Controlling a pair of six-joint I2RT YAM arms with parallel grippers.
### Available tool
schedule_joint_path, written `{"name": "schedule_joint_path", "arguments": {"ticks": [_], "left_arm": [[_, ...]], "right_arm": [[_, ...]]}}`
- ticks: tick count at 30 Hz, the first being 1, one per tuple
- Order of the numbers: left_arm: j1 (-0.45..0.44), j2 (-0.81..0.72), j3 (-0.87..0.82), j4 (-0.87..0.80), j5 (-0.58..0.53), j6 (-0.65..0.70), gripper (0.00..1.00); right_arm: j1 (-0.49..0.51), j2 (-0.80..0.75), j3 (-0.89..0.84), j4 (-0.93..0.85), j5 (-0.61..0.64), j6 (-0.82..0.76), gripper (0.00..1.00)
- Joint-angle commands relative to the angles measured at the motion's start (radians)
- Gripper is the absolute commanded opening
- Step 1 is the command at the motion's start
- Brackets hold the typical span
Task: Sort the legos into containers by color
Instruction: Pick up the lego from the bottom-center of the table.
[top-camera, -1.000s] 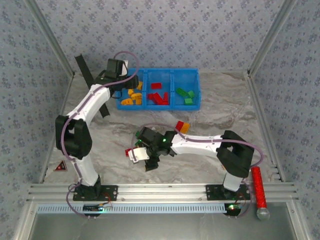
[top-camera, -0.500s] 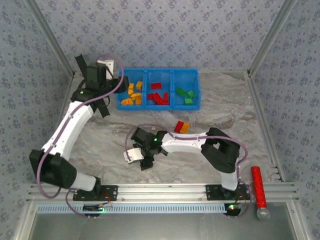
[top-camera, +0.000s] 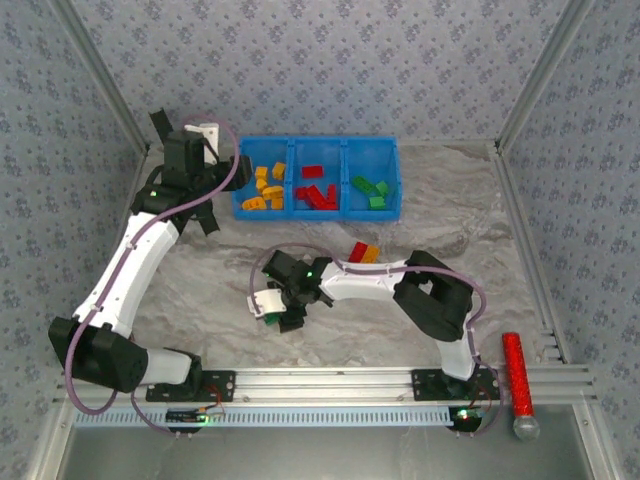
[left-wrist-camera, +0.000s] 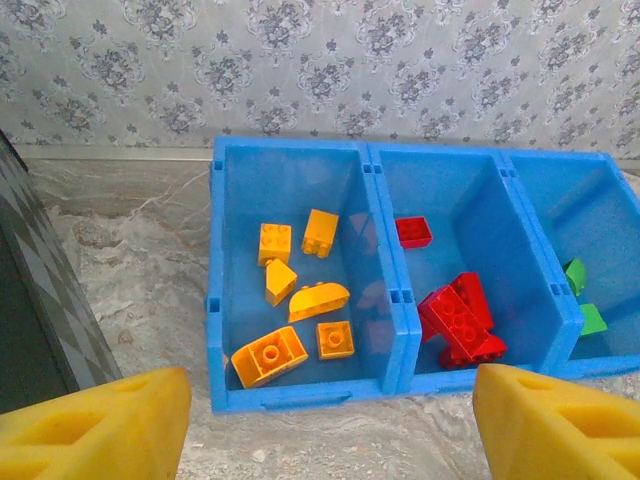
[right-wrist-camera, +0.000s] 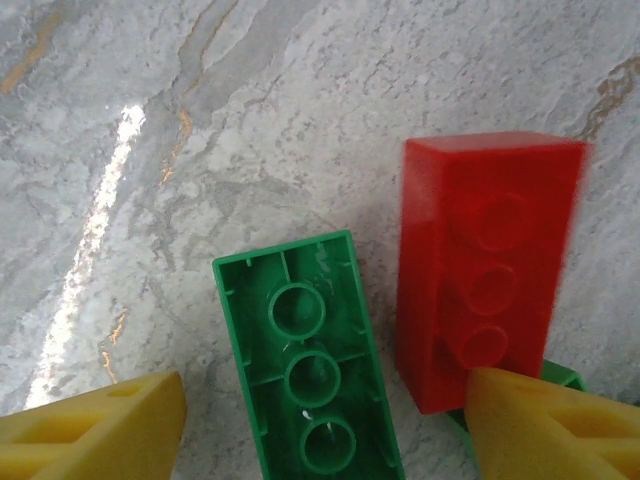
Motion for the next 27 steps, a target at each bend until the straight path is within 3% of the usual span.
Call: {"name": "schedule_joint_path", "arguments": {"ticks": [1,11,21,27], "left_arm": [[0.004,-0.034,0.007,-0.017,-0.013,0.020,0.75],[0.004,-0.056,0.018,-0.052,-0.013,0.016,0.76],[0.004,-0.117,0.007,-0.108,-0.015,0.016,0.76],[0.004,-0.154,-0.020,-0.141,-0.019,0.019,0.76]], "right_arm": [[-0.002,0.037,0.007,-0.035,-0.001,0.014,0.73],[0.006,0.021,-0.042,-0.043,0.022,0.023,0.64],[0.006,0.002,-0.041,-0.033,0.058,0.053,0.29],[-0.038,-0.150,-0.108,-0.040,0.029,0.126,0.25]]}}
